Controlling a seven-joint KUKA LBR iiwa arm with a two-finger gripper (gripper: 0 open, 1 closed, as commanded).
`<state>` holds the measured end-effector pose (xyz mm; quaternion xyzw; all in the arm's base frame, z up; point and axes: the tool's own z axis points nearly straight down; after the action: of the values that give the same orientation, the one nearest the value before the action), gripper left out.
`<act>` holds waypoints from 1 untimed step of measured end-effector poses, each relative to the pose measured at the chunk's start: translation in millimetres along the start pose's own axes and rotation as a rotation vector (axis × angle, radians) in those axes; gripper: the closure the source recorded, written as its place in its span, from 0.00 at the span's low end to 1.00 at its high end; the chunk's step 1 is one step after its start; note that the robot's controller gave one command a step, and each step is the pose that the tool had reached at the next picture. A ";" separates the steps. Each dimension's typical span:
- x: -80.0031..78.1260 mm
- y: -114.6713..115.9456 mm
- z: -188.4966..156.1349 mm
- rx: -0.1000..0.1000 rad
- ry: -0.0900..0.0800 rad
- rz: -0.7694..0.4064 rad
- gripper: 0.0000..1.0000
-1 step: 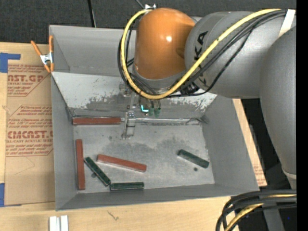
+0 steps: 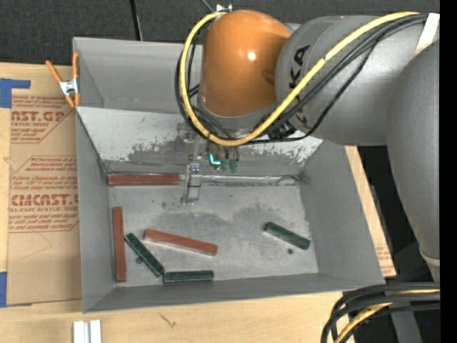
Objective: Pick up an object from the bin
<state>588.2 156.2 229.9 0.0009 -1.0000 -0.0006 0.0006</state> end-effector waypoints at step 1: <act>19.2 1.3 38.3 0.000 -0.011 -0.166 0.00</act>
Offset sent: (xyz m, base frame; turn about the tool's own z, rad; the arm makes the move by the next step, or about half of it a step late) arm -0.0262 -0.0025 -0.0930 0.0356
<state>568.9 157.4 191.7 0.0837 -0.9965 -0.0008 -0.0050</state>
